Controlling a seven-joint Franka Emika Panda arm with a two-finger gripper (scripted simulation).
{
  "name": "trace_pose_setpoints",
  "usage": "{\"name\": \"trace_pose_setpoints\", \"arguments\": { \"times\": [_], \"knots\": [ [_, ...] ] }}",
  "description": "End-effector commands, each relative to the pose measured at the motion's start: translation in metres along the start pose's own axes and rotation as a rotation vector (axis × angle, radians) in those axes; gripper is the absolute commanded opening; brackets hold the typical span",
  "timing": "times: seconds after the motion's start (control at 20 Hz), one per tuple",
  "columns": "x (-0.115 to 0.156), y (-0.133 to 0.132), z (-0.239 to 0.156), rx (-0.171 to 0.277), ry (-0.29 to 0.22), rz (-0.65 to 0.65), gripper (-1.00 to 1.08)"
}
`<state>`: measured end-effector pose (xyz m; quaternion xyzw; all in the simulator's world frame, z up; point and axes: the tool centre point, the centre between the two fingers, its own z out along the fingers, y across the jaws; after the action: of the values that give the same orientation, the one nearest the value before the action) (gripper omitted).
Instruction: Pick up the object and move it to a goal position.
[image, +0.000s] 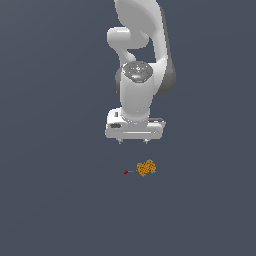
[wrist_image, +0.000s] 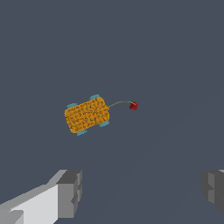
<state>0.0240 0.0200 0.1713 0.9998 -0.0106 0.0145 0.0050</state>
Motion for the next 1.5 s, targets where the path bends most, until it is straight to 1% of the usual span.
{"name": "trace_pose_setpoints", "arguments": {
  "times": [0.0, 0.7, 1.45],
  "knots": [
    [0.002, -0.001, 0.004, 0.002, -0.002, 0.045, 1.0],
    [0.021, -0.012, 0.034, 0.011, -0.017, 0.409, 1.0],
    [0.038, -0.025, 0.07, 0.006, -0.029, 0.812, 1.0]
  ]
}}
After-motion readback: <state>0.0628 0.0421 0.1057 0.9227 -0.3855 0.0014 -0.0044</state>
